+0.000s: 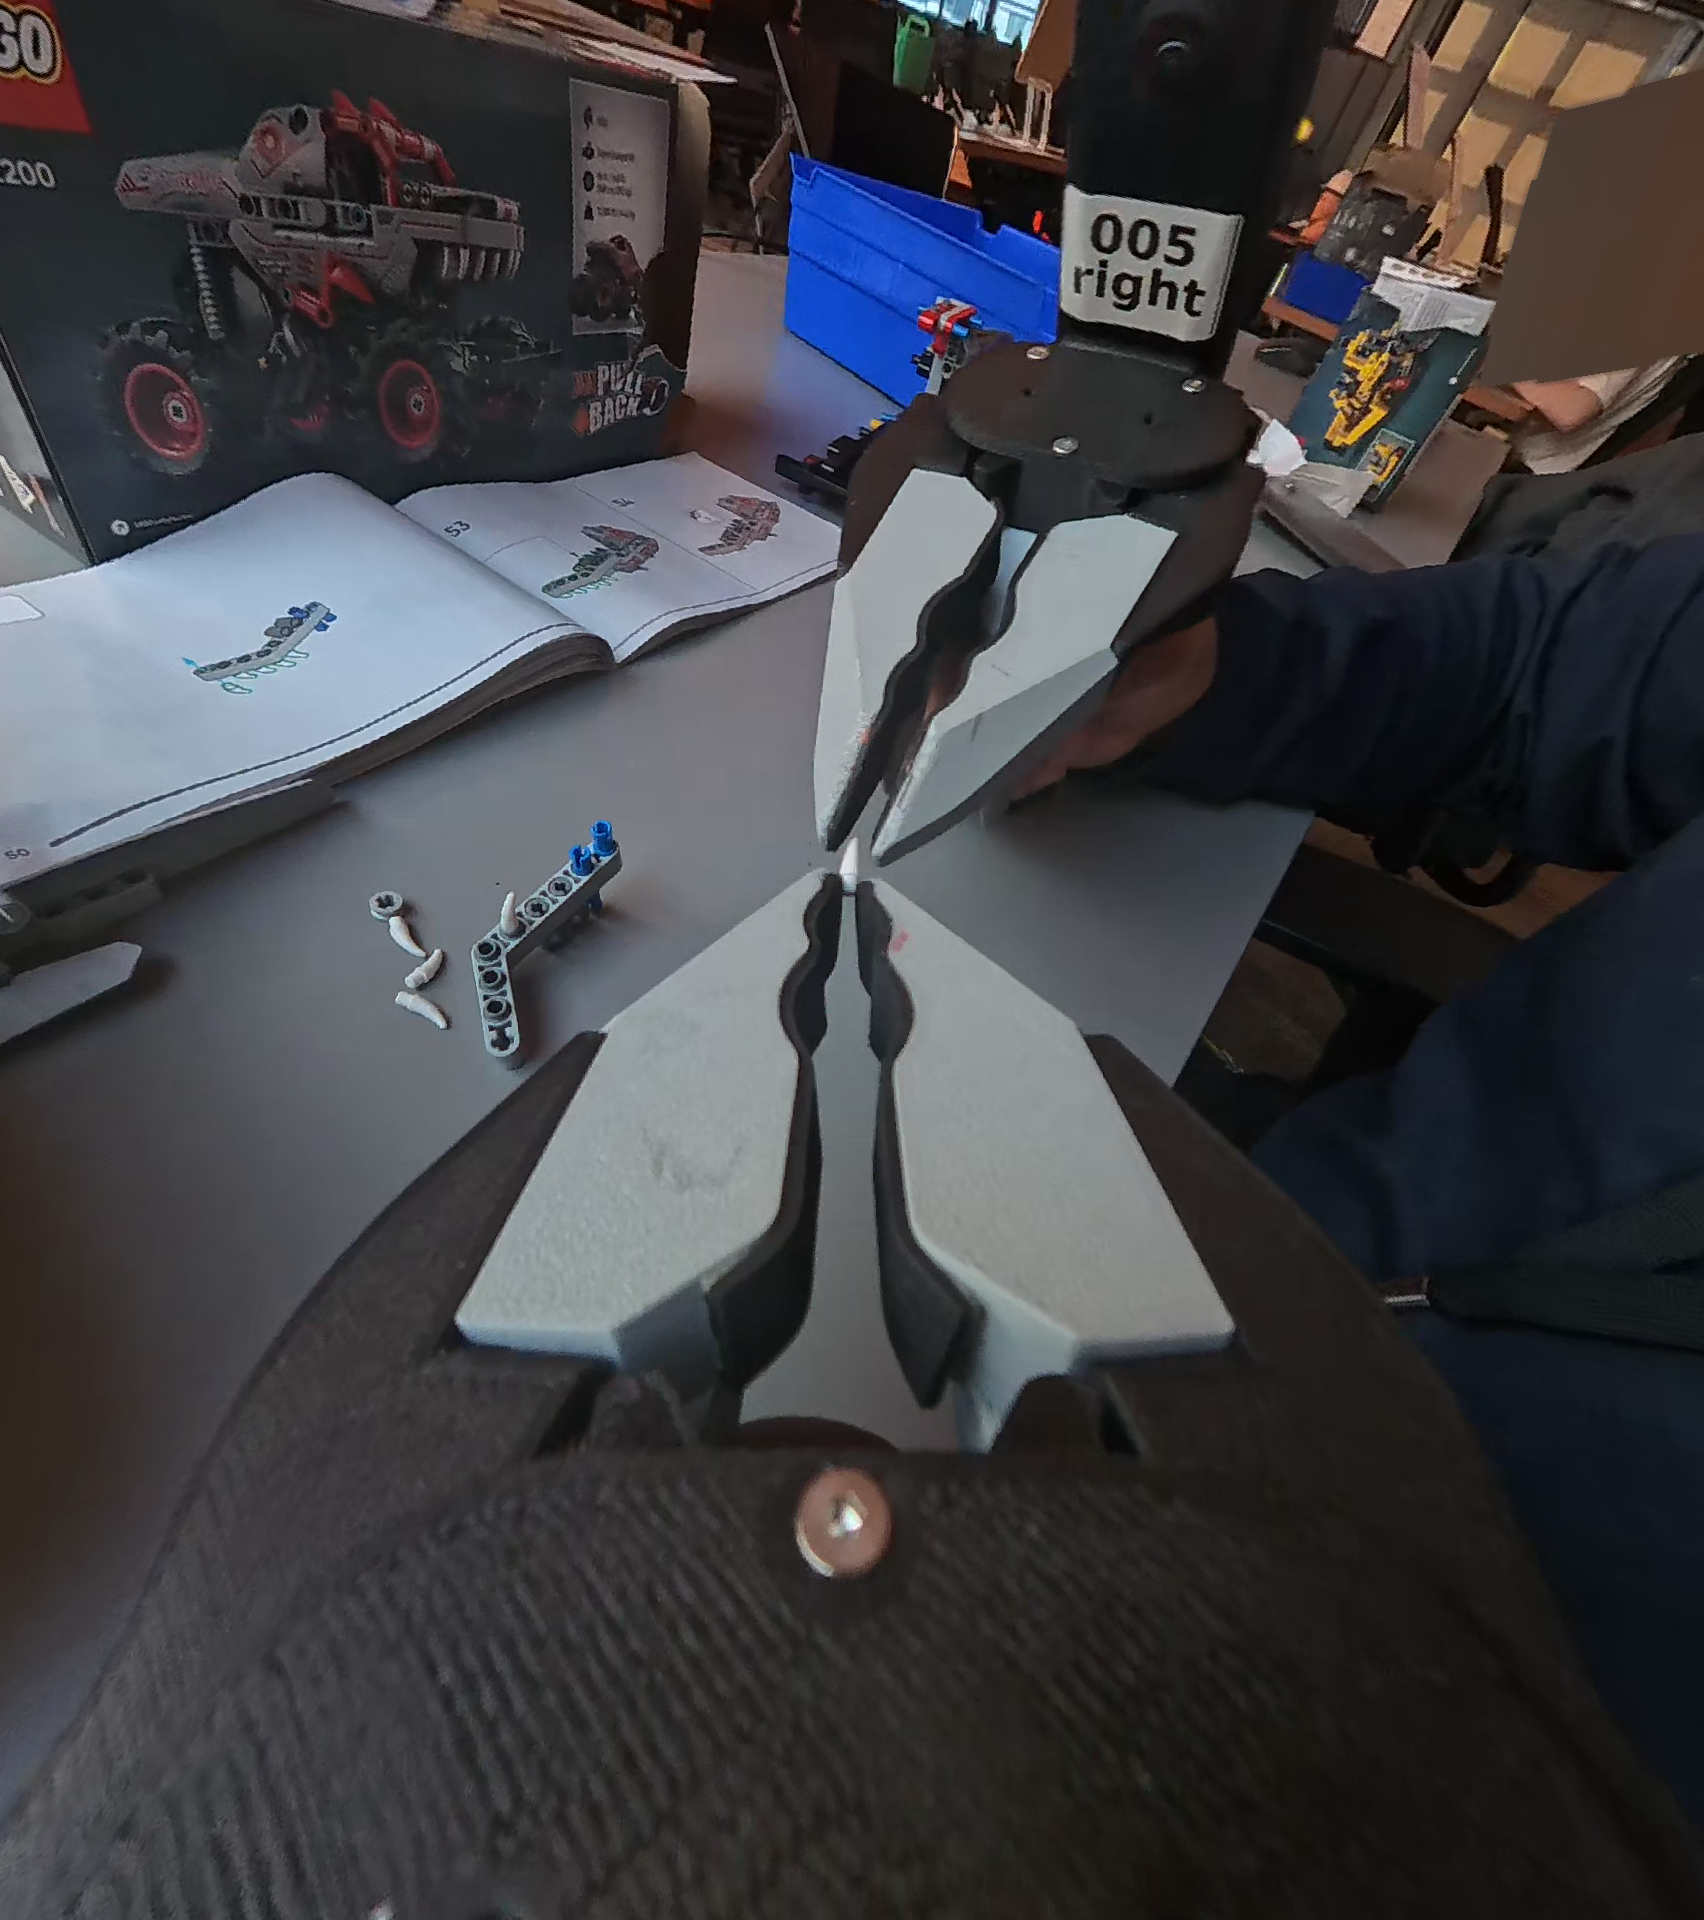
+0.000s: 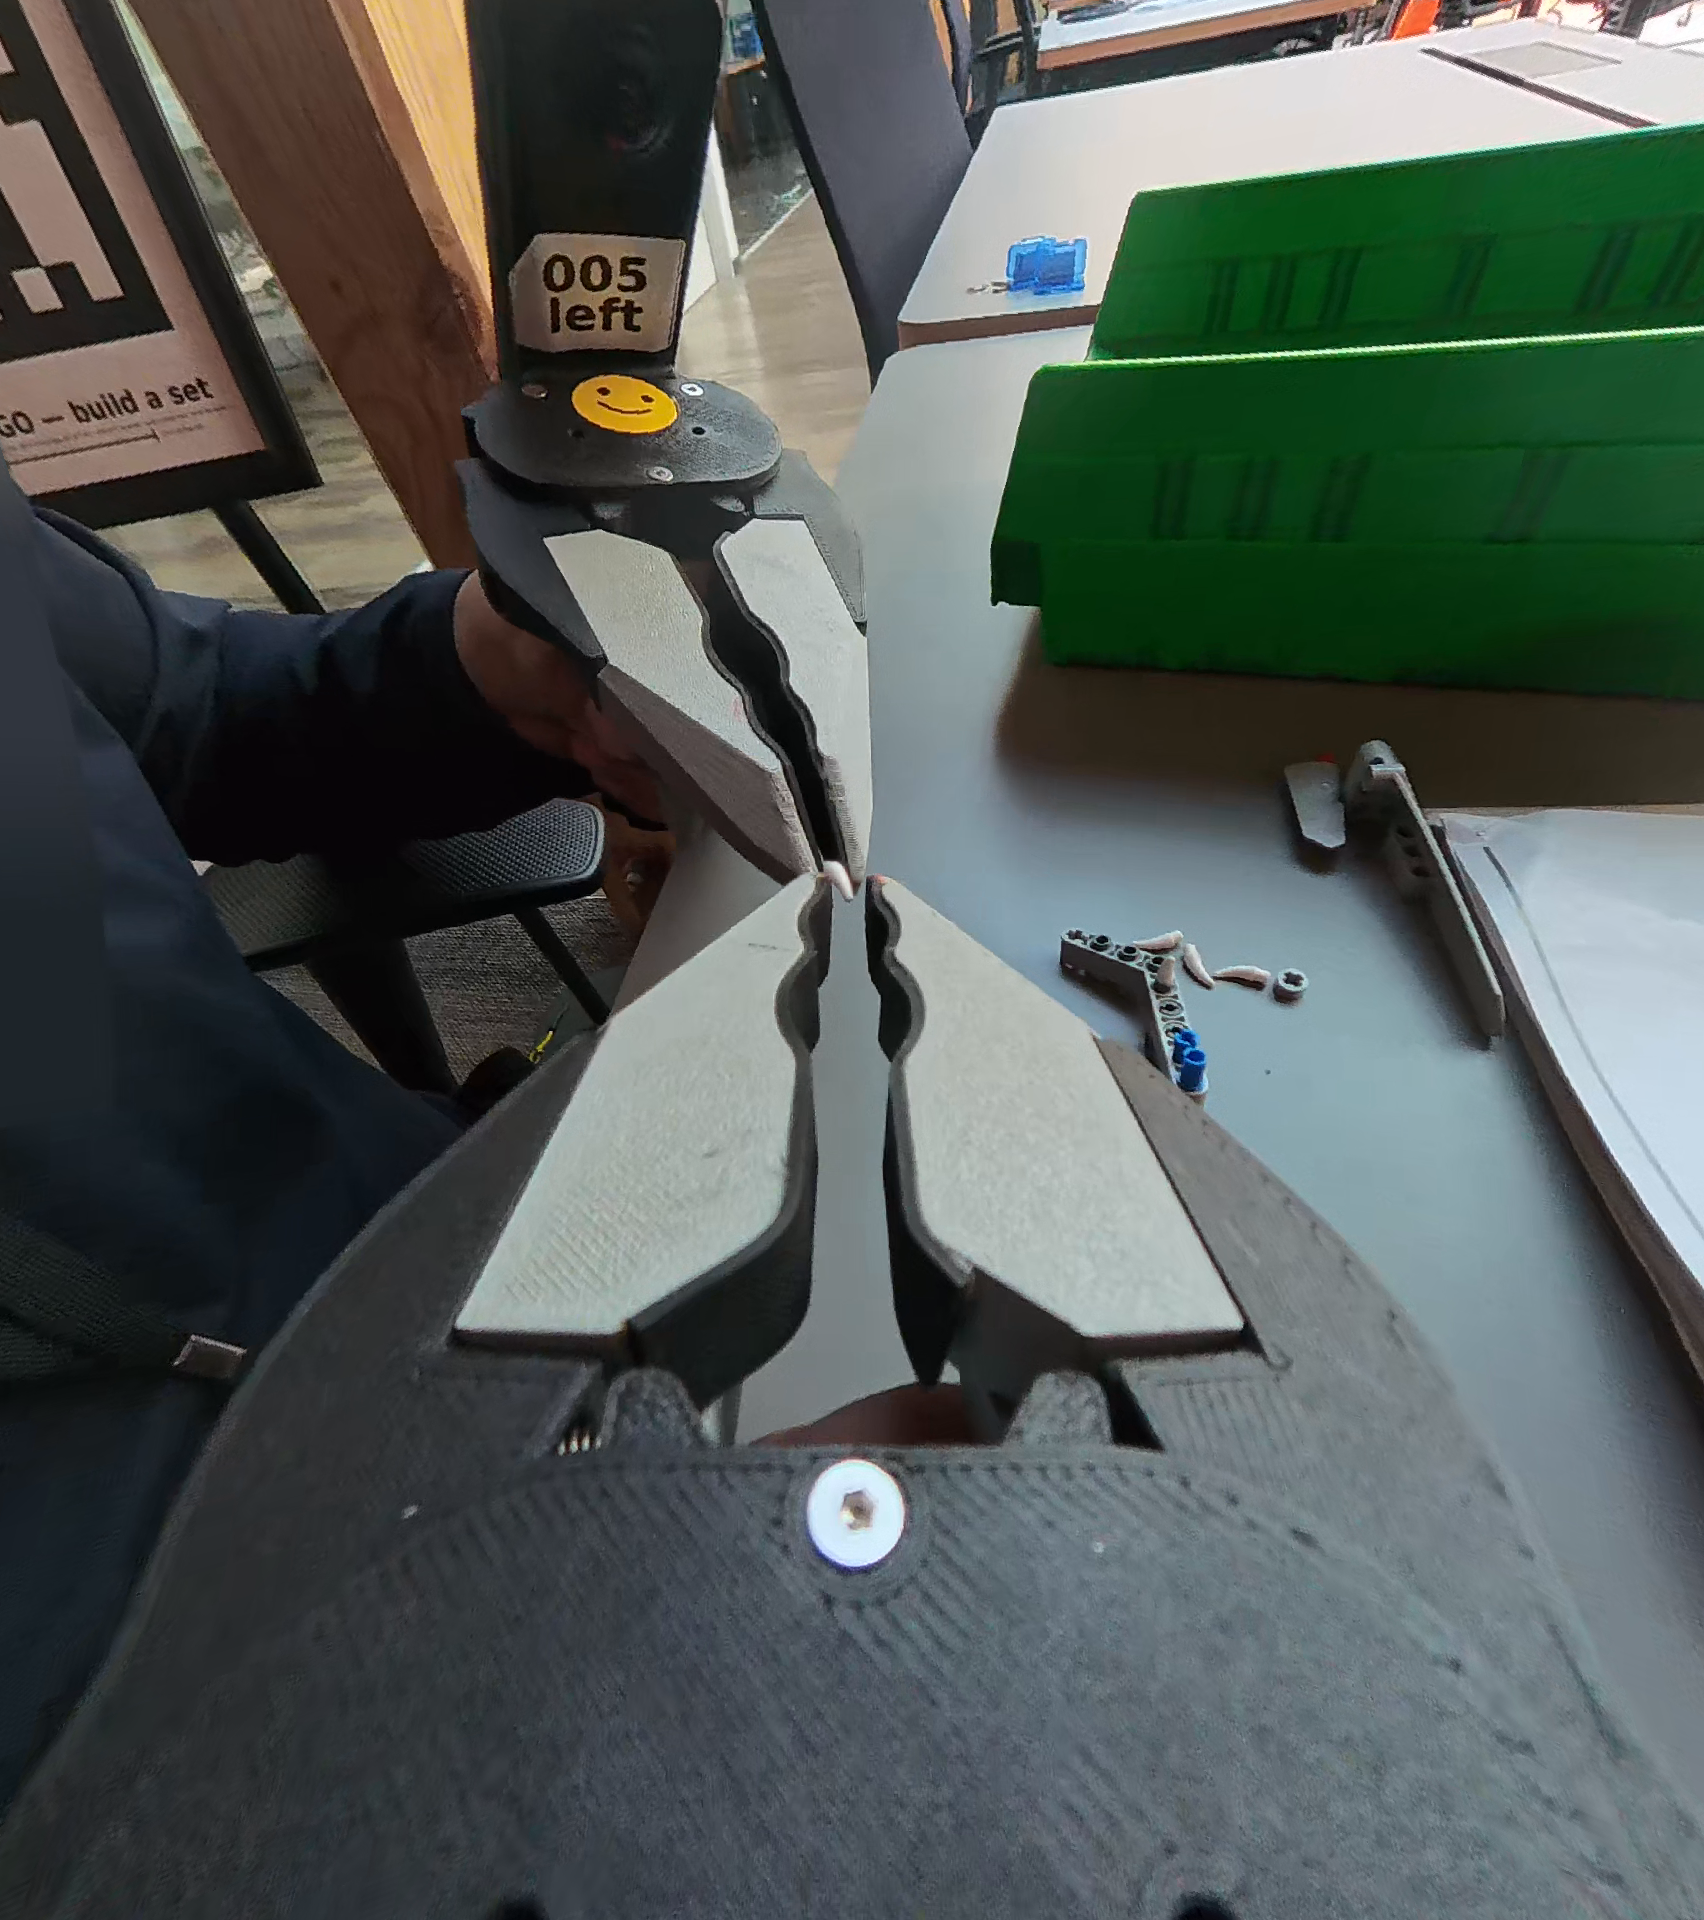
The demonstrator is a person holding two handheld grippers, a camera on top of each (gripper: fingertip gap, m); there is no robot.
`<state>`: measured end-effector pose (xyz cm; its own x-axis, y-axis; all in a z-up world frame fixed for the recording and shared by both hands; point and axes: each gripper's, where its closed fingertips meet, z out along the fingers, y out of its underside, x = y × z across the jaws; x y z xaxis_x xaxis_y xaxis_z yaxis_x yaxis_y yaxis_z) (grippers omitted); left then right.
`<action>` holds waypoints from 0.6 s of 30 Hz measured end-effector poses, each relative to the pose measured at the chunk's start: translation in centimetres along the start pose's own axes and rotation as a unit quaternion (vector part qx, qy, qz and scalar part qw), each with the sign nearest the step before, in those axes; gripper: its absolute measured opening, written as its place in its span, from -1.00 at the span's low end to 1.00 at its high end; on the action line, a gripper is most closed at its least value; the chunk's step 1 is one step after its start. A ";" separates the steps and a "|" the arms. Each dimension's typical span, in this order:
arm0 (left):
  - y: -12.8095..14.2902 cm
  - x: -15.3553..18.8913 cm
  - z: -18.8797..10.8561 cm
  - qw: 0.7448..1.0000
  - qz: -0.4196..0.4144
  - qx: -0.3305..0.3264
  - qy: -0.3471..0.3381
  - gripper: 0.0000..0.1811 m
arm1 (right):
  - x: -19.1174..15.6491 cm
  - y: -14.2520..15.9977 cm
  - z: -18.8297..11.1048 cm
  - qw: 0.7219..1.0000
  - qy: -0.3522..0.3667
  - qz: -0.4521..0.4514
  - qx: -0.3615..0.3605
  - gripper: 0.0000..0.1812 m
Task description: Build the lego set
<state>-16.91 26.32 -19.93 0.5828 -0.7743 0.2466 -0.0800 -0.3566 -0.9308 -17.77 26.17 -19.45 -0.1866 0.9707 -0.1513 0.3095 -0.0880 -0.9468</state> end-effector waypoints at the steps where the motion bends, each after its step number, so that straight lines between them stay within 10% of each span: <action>1: 0.0 0.1 0.0 1.000 0.002 0.001 0.000 -1.00 | -0.1 -0.1 0.0 1.000 -0.003 0.002 0.002 -0.97; 18: -0.2 0.6 0.4 0.997 0.070 0.002 -0.023 -1.00 | -0.8 -0.5 -0.3 0.999 -0.011 -0.030 0.009 -1.00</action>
<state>-16.21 26.08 -19.70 0.6022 -0.7920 0.1011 -0.1603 -0.2439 -0.9565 -17.45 25.51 -18.80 -0.2238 0.9695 -0.1002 0.2799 -0.0346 -0.9594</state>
